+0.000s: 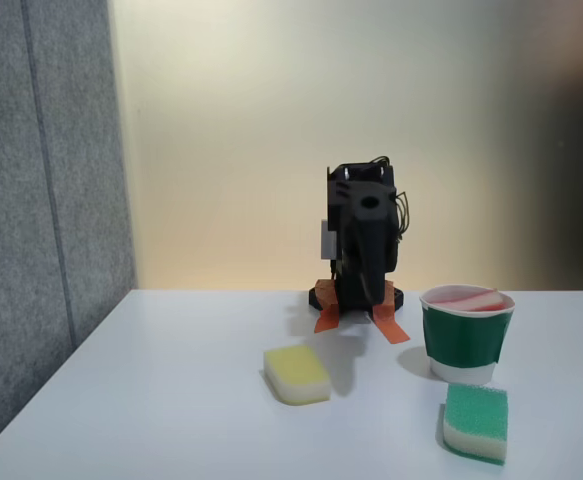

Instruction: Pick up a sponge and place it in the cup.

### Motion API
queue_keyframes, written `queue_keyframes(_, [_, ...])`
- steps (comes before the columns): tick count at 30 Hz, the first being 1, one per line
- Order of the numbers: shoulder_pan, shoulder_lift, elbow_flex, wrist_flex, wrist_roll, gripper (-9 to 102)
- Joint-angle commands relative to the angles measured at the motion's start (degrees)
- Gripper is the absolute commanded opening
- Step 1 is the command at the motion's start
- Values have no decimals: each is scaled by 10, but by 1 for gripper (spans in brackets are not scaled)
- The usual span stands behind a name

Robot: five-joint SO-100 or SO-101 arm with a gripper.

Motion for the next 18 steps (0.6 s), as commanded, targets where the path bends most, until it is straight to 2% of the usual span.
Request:
queue_keyframes(1, [4,11,26,15,-5,0])
queue_keyframes(18, [17,11,26,217,-4,0])
